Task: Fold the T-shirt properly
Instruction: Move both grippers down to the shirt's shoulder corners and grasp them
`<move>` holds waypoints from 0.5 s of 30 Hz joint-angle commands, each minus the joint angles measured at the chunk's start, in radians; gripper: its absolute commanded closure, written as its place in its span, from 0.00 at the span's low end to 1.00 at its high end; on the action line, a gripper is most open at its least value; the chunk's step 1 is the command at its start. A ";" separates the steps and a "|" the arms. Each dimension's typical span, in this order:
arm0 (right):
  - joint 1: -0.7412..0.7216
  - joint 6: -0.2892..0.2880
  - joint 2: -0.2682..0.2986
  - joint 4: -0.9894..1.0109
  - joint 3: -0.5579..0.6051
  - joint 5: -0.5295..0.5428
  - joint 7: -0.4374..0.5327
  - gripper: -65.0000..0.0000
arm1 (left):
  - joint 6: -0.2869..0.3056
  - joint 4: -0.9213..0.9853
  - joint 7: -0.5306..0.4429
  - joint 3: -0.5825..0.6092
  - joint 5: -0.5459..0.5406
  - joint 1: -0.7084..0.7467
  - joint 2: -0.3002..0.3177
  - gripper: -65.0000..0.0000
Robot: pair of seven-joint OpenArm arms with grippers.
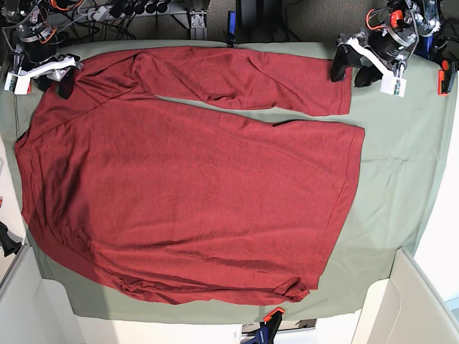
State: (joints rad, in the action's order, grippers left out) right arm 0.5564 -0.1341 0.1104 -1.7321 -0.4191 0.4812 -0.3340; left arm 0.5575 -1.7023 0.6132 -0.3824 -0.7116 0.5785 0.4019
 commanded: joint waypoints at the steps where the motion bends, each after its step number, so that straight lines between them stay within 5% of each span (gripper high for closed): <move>1: 0.006 0.006 0.003 -0.002 -0.004 -0.007 -0.030 0.51 | -0.010 -0.004 0.029 -0.003 0.010 0.010 0.013 0.29; 10: 0.006 0.006 0.003 -0.002 -0.004 -0.014 -0.031 0.51 | 0.139 -0.014 0.102 -0.003 -0.164 0.026 0.011 0.29; 15: 0.006 0.006 0.003 -0.002 -0.004 -0.014 -0.031 0.51 | 0.141 -0.027 0.102 -0.003 -0.168 0.026 0.011 0.29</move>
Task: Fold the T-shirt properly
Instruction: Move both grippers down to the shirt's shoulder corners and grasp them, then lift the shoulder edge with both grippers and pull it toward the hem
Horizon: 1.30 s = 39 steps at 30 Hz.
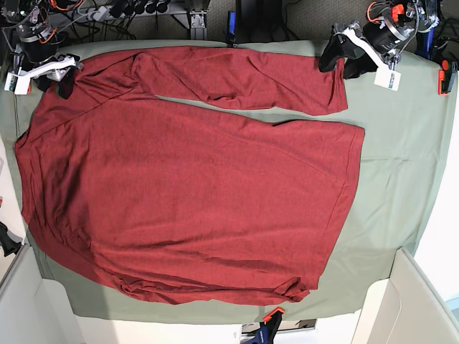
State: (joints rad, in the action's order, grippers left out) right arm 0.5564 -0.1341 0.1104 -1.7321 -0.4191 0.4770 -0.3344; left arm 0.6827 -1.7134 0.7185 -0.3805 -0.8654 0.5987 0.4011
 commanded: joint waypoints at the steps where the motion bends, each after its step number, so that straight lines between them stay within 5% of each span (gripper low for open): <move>1: 0.006 0.006 0.003 -0.002 -0.004 -0.010 -0.031 0.51 | 0.015 -0.021 -0.003 -0.005 -0.014 0.005 0.012 0.29; 5: 0.006 0.006 0.003 -0.002 -0.004 -0.010 -0.031 0.51 | 0.015 -0.028 -0.011 0.019 -0.005 0.005 0.012 0.29; 9: 0.006 0.006 0.003 -0.002 -0.004 -0.010 -0.033 0.51 | -0.051 -0.028 -0.068 0.077 0.096 0.005 0.012 0.34; 14: 0.006 0.006 0.003 -0.002 -0.004 -0.010 -0.033 0.53 | -0.107 -0.028 -0.137 0.112 0.190 0.002 0.012 0.73; 17: 0.006 -0.005 0.003 -0.002 -0.004 -0.010 -0.032 0.74 | -0.106 -0.028 -0.155 0.112 0.211 0.002 0.012 0.99; 20: 0.006 -0.055 0.003 -0.002 -0.004 -0.010 -0.032 1.00 | -0.049 -0.028 -0.154 0.111 0.229 0.002 0.012 1.00; 22: 0.006 -0.074 0.003 -0.002 -0.004 -0.027 -0.034 1.00 | 0.015 -0.029 -0.154 0.105 0.236 0.002 0.012 1.00; 33: 0.006 -0.159 0.003 -0.058 -0.076 0.055 -0.113 1.00 | 0.015 -0.099 -0.060 -0.108 0.007 0.018 0.030 1.00; 39: 0.006 -0.167 0.006 -0.135 -0.158 0.092 -0.131 1.00 | 0.015 -0.177 -0.064 -0.119 0.002 0.021 0.078 1.00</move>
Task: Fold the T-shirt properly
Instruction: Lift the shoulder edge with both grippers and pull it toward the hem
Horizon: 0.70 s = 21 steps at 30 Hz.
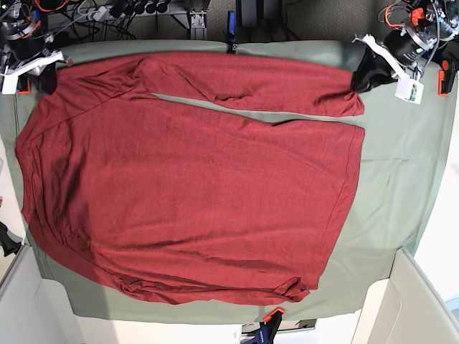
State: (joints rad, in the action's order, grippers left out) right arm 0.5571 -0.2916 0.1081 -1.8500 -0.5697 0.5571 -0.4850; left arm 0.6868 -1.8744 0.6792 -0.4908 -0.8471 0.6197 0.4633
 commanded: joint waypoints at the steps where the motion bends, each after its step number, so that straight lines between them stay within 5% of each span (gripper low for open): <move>1: 0.003 -0.020 0.009 -0.023 -0.015 0.012 0.020 1.00 | 0.011 -0.023 -0.026 -0.009 -0.017 0.000 0.025 1.00; 21: -0.225 -0.031 0.047 0.067 -0.024 -0.001 0.017 1.00 | 0.011 0.005 -0.078 -0.007 0.065 -0.194 0.159 1.00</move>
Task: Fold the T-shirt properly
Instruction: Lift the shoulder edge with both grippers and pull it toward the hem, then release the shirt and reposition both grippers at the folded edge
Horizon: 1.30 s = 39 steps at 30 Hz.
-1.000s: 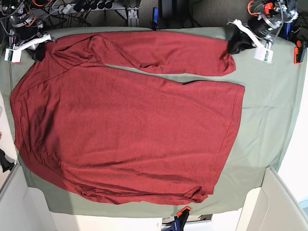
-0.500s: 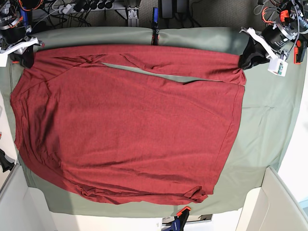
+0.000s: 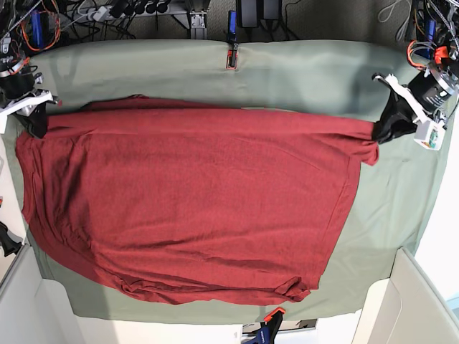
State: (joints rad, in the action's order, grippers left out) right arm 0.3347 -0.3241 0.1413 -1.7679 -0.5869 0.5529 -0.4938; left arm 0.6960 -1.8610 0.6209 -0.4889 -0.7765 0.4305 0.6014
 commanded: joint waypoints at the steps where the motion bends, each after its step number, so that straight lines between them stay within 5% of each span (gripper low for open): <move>1: -0.017 -0.006 0.013 0.002 -0.007 0.003 0.026 1.00 | 0.002 0.011 -0.029 -0.006 -0.002 -0.020 0.026 1.00; 20: -0.200 -0.024 0.013 0.191 -0.006 -0.068 0.053 1.00 | 0.002 0.421 -0.079 0.264 0.064 -0.391 0.027 1.00; 21: -0.199 -0.024 0.013 0.198 -0.006 -0.074 0.053 1.00 | 0.002 0.442 -0.080 0.276 0.064 -0.405 0.027 0.97; 26: -0.199 -0.024 0.013 0.221 -0.006 -0.074 0.064 1.00 | 0.002 0.506 -0.078 0.295 0.064 -0.433 0.027 0.49; 31: -0.201 -0.021 0.013 0.221 -0.006 -0.074 0.063 0.58 | 0.002 0.505 0.147 0.253 -0.061 -0.432 0.028 0.46; 34: -0.197 -0.021 0.013 0.220 -0.006 -0.060 0.042 0.55 | 0.002 0.486 0.292 0.172 -0.246 -0.400 0.028 0.46; 39: -0.190 -0.021 0.013 0.214 -0.008 -0.014 -0.016 0.55 | 0.002 0.432 0.309 0.069 -0.313 -0.272 0.025 0.46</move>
State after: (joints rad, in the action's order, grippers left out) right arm 0.1543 -0.3431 0.1387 -1.5322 -0.5892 0.5186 -0.5308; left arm 0.6891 -1.4094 0.9474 -0.4129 -1.0622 0.1764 0.6083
